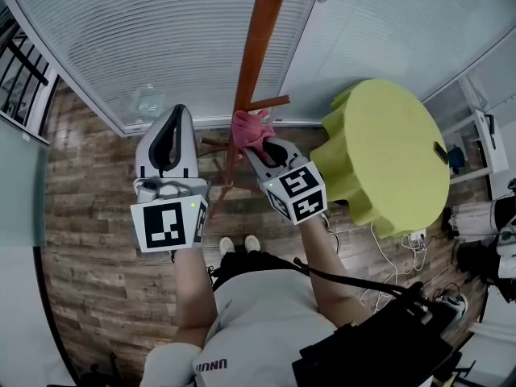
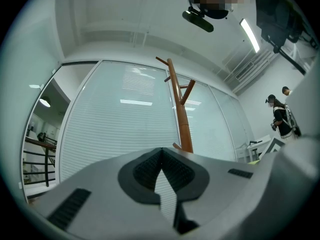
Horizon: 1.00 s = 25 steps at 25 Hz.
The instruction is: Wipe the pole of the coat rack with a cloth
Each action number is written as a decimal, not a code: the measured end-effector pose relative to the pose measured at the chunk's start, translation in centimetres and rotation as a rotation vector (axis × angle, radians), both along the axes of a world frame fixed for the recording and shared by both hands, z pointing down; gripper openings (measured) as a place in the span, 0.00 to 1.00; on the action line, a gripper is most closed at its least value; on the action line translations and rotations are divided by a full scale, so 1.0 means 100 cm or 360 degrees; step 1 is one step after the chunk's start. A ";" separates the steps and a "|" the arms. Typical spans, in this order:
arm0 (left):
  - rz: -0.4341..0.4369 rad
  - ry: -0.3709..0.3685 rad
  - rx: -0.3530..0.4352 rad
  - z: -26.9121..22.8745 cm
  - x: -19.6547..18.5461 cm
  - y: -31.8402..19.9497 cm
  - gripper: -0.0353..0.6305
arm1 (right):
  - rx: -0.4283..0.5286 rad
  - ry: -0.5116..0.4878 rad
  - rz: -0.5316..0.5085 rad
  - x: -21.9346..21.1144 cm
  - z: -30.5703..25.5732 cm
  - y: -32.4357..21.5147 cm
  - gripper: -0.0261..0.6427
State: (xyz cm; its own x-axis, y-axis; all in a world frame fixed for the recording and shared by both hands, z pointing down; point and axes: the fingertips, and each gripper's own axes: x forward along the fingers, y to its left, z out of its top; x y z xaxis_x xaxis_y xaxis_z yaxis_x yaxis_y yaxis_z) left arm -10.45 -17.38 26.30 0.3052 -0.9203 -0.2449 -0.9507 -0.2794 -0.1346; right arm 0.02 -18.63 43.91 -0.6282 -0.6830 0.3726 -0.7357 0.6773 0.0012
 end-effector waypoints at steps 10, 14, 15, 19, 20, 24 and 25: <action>0.0014 0.0004 0.0002 0.001 0.006 0.003 0.07 | 0.0005 -0.0026 -0.0030 0.002 -0.006 0.009 0.15; 0.0017 0.0003 0.0005 -0.001 0.007 0.004 0.07 | 0.0010 -0.0025 -0.0057 0.001 -0.011 0.013 0.15; 0.0018 0.0002 0.0006 -0.001 0.008 0.004 0.07 | 0.0010 -0.0029 -0.0061 0.001 -0.012 0.014 0.15; 0.0024 0.0001 0.0008 -0.001 0.010 0.004 0.07 | -0.0004 -0.0057 -0.0083 0.001 -0.015 0.017 0.15; 0.0024 0.0001 0.0007 -0.001 0.010 0.004 0.07 | -0.0004 -0.0061 -0.0092 0.001 -0.016 0.017 0.15; 0.0020 0.0002 0.0009 -0.001 0.010 0.004 0.07 | 0.0031 -0.0035 -0.0110 0.003 -0.024 0.019 0.15; 0.0019 0.0002 0.0011 -0.001 0.010 0.004 0.07 | 0.0043 -0.0026 -0.0114 0.003 -0.027 0.020 0.15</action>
State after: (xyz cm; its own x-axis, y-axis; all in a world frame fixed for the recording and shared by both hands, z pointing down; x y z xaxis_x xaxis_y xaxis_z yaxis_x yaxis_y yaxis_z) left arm -9.46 -17.00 26.19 0.3158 -0.9149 -0.2514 -0.9475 -0.2898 -0.1355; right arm 0.32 -16.66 41.24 -0.6819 -0.6457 0.3436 -0.6853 0.7282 0.0085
